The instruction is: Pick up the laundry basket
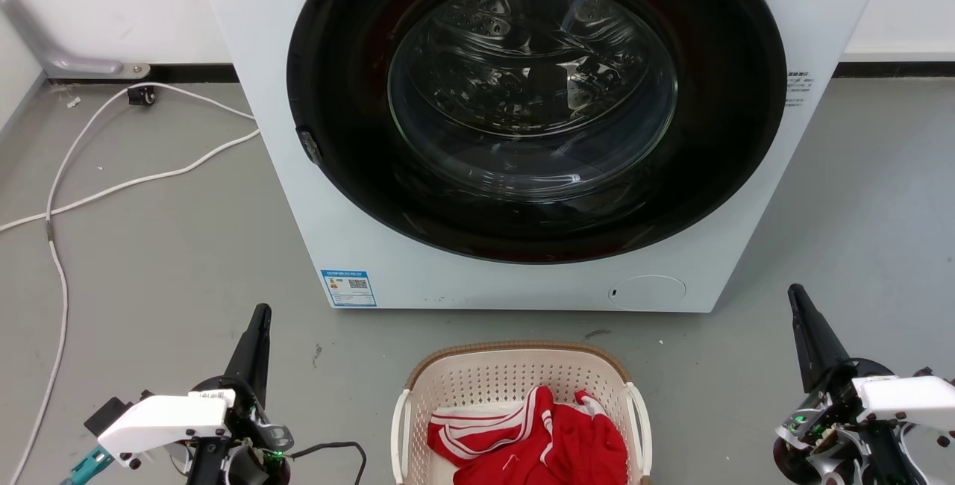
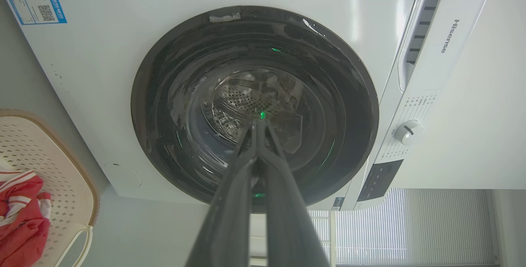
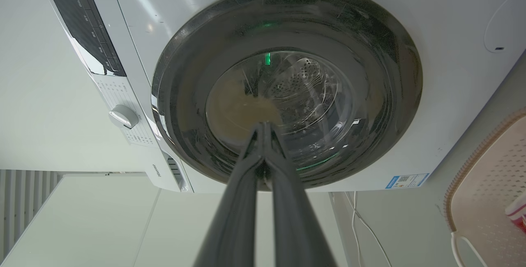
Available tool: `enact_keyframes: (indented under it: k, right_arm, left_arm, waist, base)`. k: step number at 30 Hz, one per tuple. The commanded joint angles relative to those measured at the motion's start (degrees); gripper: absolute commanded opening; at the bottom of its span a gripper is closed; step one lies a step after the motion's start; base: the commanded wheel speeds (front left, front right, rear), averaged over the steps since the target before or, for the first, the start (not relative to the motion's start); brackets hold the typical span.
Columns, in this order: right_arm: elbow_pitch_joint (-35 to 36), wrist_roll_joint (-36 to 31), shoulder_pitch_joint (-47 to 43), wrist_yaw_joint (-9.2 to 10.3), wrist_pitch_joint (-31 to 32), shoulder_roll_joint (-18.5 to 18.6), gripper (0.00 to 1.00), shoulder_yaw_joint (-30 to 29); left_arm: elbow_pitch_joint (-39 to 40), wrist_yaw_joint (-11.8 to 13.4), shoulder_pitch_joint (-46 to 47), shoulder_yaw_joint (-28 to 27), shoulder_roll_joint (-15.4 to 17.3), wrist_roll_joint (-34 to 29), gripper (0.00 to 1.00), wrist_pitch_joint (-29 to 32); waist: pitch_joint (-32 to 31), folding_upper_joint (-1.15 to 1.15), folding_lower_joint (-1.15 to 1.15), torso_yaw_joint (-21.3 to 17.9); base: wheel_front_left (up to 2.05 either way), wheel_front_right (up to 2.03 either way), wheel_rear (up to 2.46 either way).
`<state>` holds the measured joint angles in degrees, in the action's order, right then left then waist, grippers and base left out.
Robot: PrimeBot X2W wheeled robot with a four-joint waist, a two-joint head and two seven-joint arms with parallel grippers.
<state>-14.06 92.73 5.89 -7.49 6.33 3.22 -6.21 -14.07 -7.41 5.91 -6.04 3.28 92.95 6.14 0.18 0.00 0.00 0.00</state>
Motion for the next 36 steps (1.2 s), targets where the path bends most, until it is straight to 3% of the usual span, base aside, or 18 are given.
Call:
enact_keyframes:
  k: [1, 36]
  right_arm:
    - [0.0, -0.2, 0.7, 0.0, 0.2, -0.2, 0.0, -0.1]
    - [0.0, -0.4, 0.7, 0.0, 0.3, -0.3, 0.0, -0.2]
  left_arm:
    - [-0.1, -0.2, 0.6, -0.2, -0.1, -0.3, 0.0, 0.2]
    - [-0.1, -0.2, 0.6, -0.4, -0.2, -0.5, 0.0, 0.3]
  waist:
    - [0.0, 0.0, 0.0, 0.0]
    - [0.0, 0.0, 0.0, 0.0]
  base:
    - [0.0, 0.0, 0.0]
    - [0.0, 0.0, 0.0]
